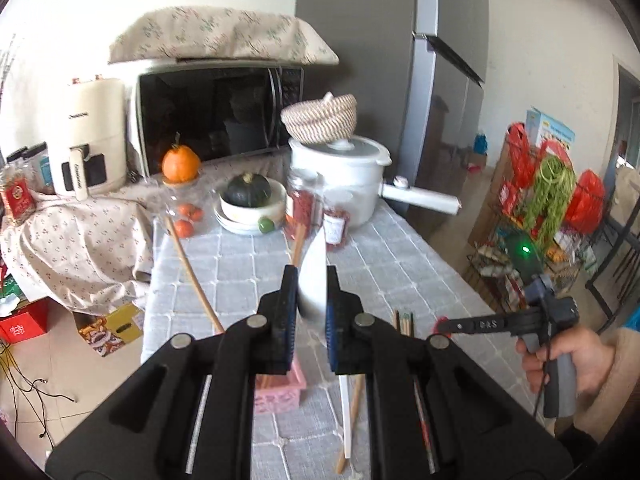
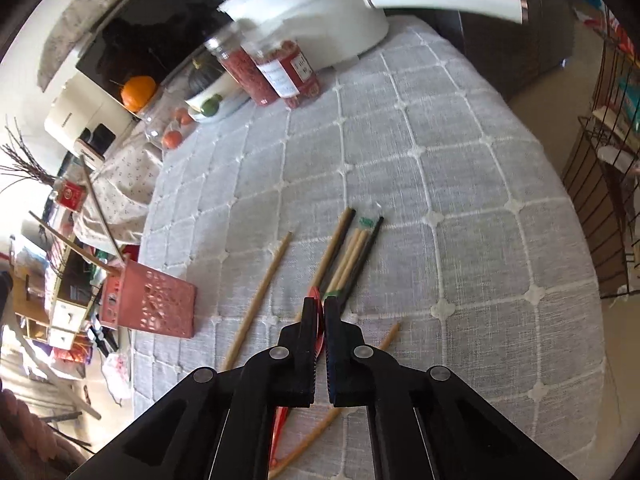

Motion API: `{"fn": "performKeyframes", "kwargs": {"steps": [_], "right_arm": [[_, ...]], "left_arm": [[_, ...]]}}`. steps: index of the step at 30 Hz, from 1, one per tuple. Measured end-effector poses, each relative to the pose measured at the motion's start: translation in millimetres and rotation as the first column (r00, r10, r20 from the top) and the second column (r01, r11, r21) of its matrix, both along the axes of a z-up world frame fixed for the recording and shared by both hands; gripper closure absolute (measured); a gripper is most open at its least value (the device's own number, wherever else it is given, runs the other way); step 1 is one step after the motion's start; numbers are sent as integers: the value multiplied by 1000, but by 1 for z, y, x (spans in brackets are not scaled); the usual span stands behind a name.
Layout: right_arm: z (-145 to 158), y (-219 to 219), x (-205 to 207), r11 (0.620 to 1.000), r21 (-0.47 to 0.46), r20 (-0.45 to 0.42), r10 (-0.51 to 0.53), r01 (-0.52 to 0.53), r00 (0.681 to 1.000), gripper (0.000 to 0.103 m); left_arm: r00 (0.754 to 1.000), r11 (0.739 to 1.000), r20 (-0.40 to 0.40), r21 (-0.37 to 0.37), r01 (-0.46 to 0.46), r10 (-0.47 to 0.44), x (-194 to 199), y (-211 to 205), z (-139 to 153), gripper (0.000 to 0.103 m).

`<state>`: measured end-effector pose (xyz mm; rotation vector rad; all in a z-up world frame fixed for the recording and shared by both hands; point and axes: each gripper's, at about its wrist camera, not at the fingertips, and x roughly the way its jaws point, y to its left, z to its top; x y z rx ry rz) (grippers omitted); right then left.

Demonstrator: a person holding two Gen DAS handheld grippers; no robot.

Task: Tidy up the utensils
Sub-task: 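Lift the white spoon with the left tool while the right tool grasps the red spoon, then place the white spoon in the pink holder while the right tool inserts the red spoon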

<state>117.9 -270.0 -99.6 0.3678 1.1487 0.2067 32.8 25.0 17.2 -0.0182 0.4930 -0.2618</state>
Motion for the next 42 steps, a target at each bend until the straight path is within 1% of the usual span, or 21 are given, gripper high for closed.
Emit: {"fn": "performKeyframes", "kwargs": {"steps": [3,6,8,10,12,14,16,18,21,24,28,29,30,33,34,36,37,40,42], "right_arm": [[29,2,-9,1000,4,100,-7,7,995,100],[52,7,-16,1000,-5,194,-14,15,981,100],[64,9,-21,1000,-14,249,-23,27,968,100],[73,13,-23,998,-44,300,-34,49,953,100],[78,18,-26,995,-69,336,-40,67,941,100],[82,19,-28,995,-70,353,-46,76,935,100],[82,21,-28,995,-69,357,-48,77,933,100],[80,22,-30,994,-72,357,-50,81,933,100],[78,21,-30,994,-70,353,-55,85,934,100],[77,22,-30,994,-70,355,-56,86,933,100],[79,26,-31,993,-75,372,-52,86,927,100],[81,28,-32,993,-78,381,-51,87,923,100],[83,30,-33,993,-79,392,-51,88,919,100],[92,37,-37,993,-78,434,-50,92,900,99],[96,40,-38,992,-78,451,-49,95,891,99],[103,47,-41,992,-77,486,-50,100,873,99],[107,51,-42,992,-74,504,-50,101,862,99],[117,64,-44,993,-54,549,-57,103,834,99],[122,73,-45,994,-40,576,-63,104,815,99]], "left_arm": [[989,996,115,-21,-87,89,-3,11,5,90],[962,985,210,-34,-172,175,-1,19,0,90],[945,976,246,-34,-215,217,5,23,-10,89],[934,967,256,-17,-254,250,14,24,-19,89],[933,962,238,-23,-271,268,21,29,-26,89],[935,961,224,-26,-275,274,26,32,-32,89],[929,955,232,-1,-296,288,28,31,-39,89],[928,951,224,15,-309,298,31,31,-46,89],[934,949,199,41,-311,298,36,30,-53,89],[939,952,196,65,-300,282,38,27,-57,89],[949,956,160,64,-286,273,41,27,-60,88],[952,957,142,61,-282,271,42,28,-60,83],[955,959,121,55,-280,272,43,29,-59,75],[962,964,71,24,-265,263,41,34,-56,62],[965,966,54,17,-258,257,39,36,-53,60],[969,969,19,10,-245,245,35,38,-50,50],[971,971,-3,5,-237,237,33,40,-48,48],[969,972,-77,9,-236,236,26,45,-45,39],[962,971,-128,22,-239,239,20,49,-46,32]]}}
